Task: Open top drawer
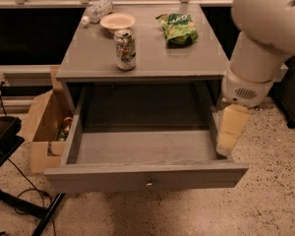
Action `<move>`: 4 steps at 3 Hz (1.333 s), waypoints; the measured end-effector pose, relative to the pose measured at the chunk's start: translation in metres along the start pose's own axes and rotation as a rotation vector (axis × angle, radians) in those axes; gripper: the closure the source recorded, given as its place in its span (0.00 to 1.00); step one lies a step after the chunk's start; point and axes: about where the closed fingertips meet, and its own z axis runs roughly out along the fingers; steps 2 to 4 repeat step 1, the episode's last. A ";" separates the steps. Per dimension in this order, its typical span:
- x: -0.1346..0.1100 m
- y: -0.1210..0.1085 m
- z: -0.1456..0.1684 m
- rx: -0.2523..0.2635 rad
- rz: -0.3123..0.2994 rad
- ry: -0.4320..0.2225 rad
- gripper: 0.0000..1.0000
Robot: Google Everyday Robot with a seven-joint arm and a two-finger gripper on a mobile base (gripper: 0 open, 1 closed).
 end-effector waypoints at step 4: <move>0.011 -0.003 -0.039 0.022 0.021 -0.042 0.00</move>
Offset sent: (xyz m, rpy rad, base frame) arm 0.0000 0.0000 0.0000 0.0000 0.0000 0.0000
